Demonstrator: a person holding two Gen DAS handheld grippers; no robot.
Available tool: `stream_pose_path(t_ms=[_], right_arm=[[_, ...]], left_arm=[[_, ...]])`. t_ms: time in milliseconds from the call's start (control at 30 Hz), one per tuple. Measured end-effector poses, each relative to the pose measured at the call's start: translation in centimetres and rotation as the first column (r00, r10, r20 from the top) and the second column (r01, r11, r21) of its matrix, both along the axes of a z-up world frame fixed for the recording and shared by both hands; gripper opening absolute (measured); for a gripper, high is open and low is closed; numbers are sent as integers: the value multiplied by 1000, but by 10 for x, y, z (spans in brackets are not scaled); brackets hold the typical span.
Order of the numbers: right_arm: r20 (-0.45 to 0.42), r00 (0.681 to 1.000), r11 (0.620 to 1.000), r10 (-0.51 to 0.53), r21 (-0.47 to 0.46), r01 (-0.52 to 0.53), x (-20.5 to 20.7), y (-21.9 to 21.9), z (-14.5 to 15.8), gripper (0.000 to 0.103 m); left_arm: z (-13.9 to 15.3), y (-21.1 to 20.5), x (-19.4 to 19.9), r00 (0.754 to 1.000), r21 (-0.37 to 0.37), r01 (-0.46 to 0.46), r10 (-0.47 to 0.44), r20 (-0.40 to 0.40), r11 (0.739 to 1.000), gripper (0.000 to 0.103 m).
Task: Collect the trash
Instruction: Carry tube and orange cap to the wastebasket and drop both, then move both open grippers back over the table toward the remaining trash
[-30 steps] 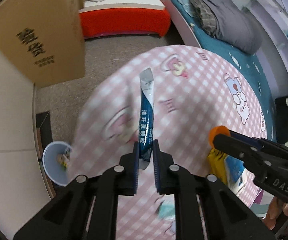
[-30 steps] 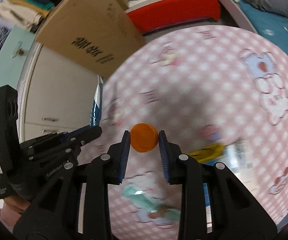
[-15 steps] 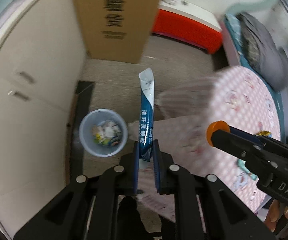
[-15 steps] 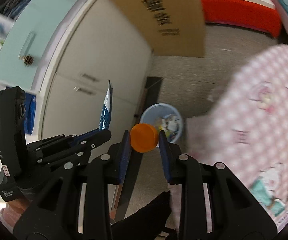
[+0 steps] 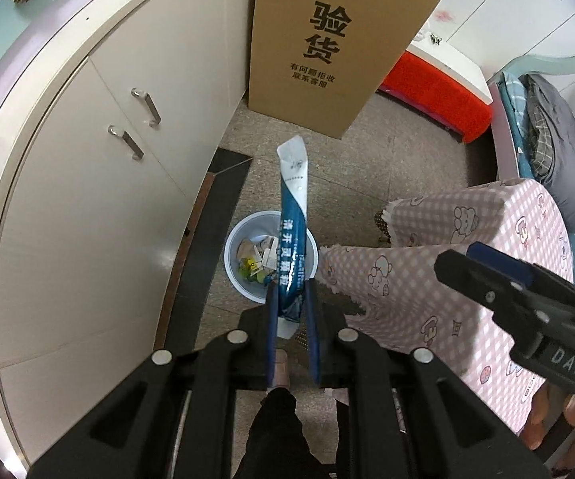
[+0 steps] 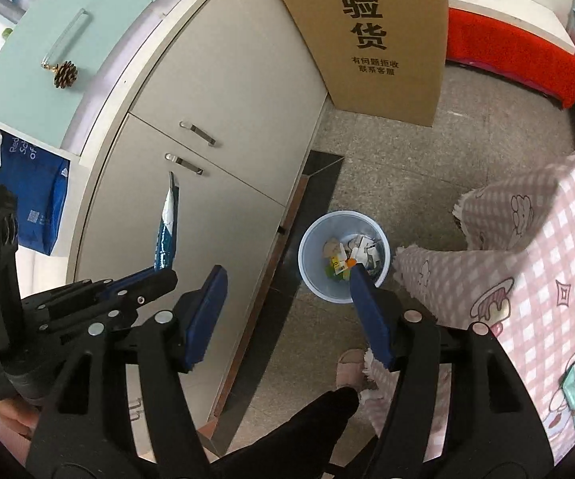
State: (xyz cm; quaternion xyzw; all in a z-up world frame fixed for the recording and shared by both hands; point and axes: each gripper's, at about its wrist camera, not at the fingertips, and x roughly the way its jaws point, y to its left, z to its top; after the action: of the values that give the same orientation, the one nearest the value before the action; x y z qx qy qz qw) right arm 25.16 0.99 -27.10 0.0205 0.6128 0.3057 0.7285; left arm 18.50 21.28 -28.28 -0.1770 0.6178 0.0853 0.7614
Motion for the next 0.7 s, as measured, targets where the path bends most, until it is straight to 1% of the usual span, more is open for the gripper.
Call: stream_pose_path(t_ms=[267,567,667,700], right_arm=[[23,998,999,-52,-14,53,-3,-14,15,65],[55,987,988,-154,7,154,-4,-49,32,67],[64,980,982,-189,12,188,-4,-63,36,67],[64,978,980,-200,13,200,-4,-67,36,67]], left_arm=[[2,-6,6,999,-23,42,-41,4,999,12],[4,-15,21,997,-16,75,-75,1,997,13],[4,-16,27,998,-6,56,-56,-8,998,18],[2,-15,29,999,-4,41,-41,-20,999,30]])
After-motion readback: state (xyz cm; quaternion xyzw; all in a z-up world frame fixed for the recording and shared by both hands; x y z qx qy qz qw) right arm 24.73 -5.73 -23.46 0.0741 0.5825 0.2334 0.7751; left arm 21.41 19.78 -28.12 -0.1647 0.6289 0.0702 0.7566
